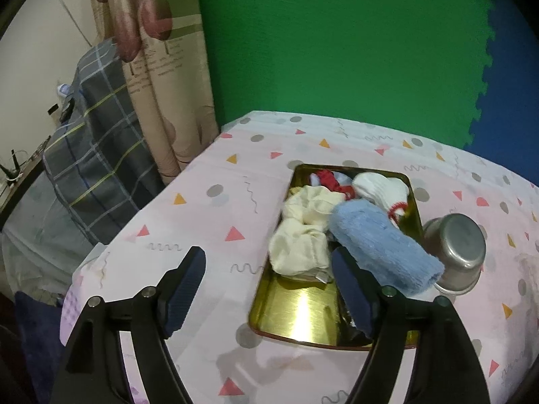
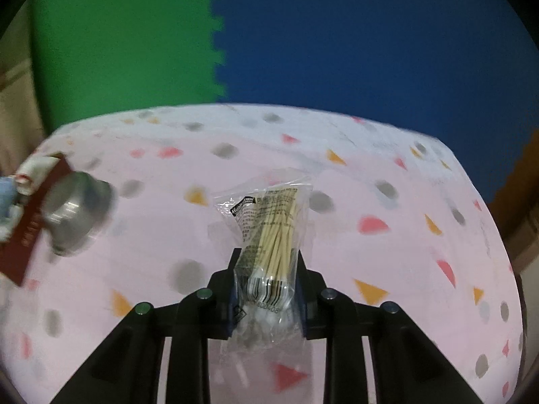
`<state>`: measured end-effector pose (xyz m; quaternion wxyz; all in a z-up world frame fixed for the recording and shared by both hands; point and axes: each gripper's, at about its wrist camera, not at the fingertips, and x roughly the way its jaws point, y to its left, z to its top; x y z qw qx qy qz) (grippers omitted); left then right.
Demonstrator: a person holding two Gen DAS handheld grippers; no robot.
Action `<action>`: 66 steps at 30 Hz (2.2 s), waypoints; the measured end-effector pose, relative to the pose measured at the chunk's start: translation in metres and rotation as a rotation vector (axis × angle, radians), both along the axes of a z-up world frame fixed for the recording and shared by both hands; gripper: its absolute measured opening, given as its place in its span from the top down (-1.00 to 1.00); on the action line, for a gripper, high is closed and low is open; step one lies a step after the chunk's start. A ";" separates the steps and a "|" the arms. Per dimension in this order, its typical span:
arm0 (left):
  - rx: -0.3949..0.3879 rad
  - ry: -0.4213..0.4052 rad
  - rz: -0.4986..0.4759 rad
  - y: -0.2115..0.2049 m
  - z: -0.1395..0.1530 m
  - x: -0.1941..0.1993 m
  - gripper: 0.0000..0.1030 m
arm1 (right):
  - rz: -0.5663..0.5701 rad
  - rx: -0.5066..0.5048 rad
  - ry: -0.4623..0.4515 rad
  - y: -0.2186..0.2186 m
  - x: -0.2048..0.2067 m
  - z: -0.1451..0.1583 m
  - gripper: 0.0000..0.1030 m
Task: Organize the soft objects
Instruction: 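Carry the cotton swab bag into the tin tray and release it with the right gripper, then withdraw the right gripper from the tin tray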
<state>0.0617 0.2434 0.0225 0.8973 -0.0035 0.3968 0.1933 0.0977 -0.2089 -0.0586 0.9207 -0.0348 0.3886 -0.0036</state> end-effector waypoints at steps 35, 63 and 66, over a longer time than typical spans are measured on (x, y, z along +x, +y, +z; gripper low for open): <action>-0.072 0.012 0.071 0.048 0.011 -0.008 -0.70 | 0.555 0.059 0.160 0.373 0.076 0.006 0.41; -0.101 0.033 -0.082 -0.002 0.017 -0.006 -0.72 | 0.438 0.007 0.065 0.283 -0.046 0.045 -0.31; -0.092 0.033 -0.088 -0.006 0.017 -0.006 -0.72 | 0.445 0.011 0.077 0.282 -0.051 0.041 -0.31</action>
